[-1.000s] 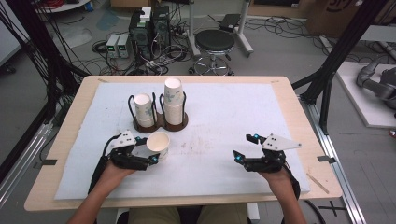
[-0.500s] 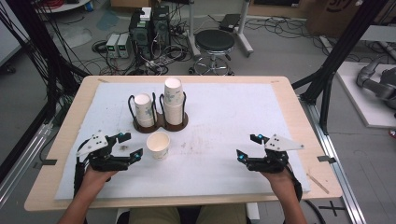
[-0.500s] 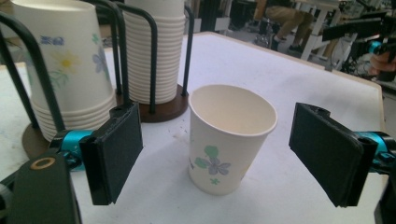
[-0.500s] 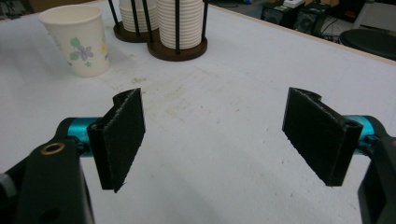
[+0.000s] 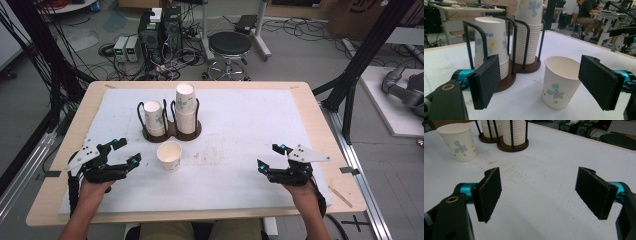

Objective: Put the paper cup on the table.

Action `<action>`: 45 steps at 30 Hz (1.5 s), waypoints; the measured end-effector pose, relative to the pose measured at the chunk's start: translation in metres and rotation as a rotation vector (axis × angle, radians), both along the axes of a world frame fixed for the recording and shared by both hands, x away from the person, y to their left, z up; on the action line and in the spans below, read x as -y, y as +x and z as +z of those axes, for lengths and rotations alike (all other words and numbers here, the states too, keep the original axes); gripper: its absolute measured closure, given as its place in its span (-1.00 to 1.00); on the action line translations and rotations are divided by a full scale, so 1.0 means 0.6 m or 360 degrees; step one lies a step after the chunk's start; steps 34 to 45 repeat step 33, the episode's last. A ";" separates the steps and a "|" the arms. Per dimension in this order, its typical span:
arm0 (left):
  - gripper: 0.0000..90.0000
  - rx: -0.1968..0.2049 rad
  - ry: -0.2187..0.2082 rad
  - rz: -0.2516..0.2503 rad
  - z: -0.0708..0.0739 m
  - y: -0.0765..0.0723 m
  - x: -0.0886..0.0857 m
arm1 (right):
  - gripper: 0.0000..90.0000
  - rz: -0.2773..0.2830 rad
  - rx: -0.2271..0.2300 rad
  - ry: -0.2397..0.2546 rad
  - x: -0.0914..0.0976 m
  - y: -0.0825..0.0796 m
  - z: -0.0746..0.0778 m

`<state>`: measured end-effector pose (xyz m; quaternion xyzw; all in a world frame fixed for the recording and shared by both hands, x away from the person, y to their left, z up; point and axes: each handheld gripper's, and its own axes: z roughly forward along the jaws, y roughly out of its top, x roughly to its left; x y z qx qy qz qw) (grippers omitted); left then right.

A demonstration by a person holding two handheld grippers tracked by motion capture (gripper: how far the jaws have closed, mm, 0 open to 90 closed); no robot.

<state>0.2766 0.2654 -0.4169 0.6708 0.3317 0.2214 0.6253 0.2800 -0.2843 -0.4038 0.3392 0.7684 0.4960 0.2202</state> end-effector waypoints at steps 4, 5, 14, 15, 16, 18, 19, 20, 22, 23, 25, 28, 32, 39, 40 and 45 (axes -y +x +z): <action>-0.60 0.0019 0.0003 0.0017 0.002 -0.004 -0.006 | -0.52 -0.0012 -0.0002 -0.0017 -0.002 -0.002 0.001; -0.60 0.0019 -0.0003 0.0024 0.002 -0.004 -0.007 | -0.52 -0.0014 0.0000 -0.0022 -0.002 -0.003 0.001; -0.58 0.0019 0.0014 0.0022 0.001 -0.009 -0.008 | -0.52 -0.0026 0.0011 -0.0015 -0.001 -0.006 0.004; -0.58 0.0022 0.0017 0.0017 0.001 -0.009 -0.007 | -0.52 -0.0027 0.0009 -0.0015 -0.002 -0.007 0.004; -0.58 0.0024 0.0021 0.0015 0.001 -0.009 -0.006 | -0.52 -0.0028 0.0014 -0.0017 -0.002 -0.007 0.004; -0.58 0.0025 0.0021 0.0015 0.001 -0.009 -0.005 | -0.52 -0.0028 0.0015 -0.0014 -0.002 -0.007 0.004; -0.58 0.0024 0.0020 0.0016 0.001 -0.009 -0.006 | -0.52 -0.0029 0.0014 -0.0015 -0.002 -0.007 0.004; -0.58 0.0024 0.0024 0.0014 0.001 -0.009 -0.006 | -0.52 -0.0029 0.0013 -0.0012 -0.002 -0.007 0.004; -0.58 0.0024 0.0020 0.0020 0.000 -0.008 -0.007 | -0.52 -0.0033 0.0012 -0.0010 -0.002 -0.007 0.004; -0.58 0.0025 0.0019 0.0021 0.000 -0.008 -0.007 | -0.52 -0.0035 0.0006 -0.0008 -0.001 -0.008 0.004; -0.58 0.0024 0.0013 0.0030 0.000 -0.007 -0.007 | -0.52 -0.0035 0.0006 -0.0007 -0.001 -0.008 0.004; -0.58 0.0027 0.0014 0.0038 0.000 -0.005 -0.007 | -0.52 -0.0031 0.0007 -0.0007 0.000 -0.009 0.003; -0.58 0.0024 0.0012 0.0050 0.000 -0.003 -0.007 | -0.52 -0.0040 0.0010 0.0002 0.003 -0.009 0.004; -0.58 0.0023 0.0014 0.0052 -0.001 -0.003 -0.008 | -0.52 -0.0037 0.0017 0.0002 0.004 -0.008 0.003; -0.58 0.0023 0.0014 0.0052 -0.001 -0.003 -0.008 | -0.52 -0.0037 0.0017 0.0002 0.004 -0.008 0.003; -0.58 0.0023 0.0014 0.0052 -0.001 -0.003 -0.008 | -0.52 -0.0037 0.0017 0.0002 0.004 -0.008 0.003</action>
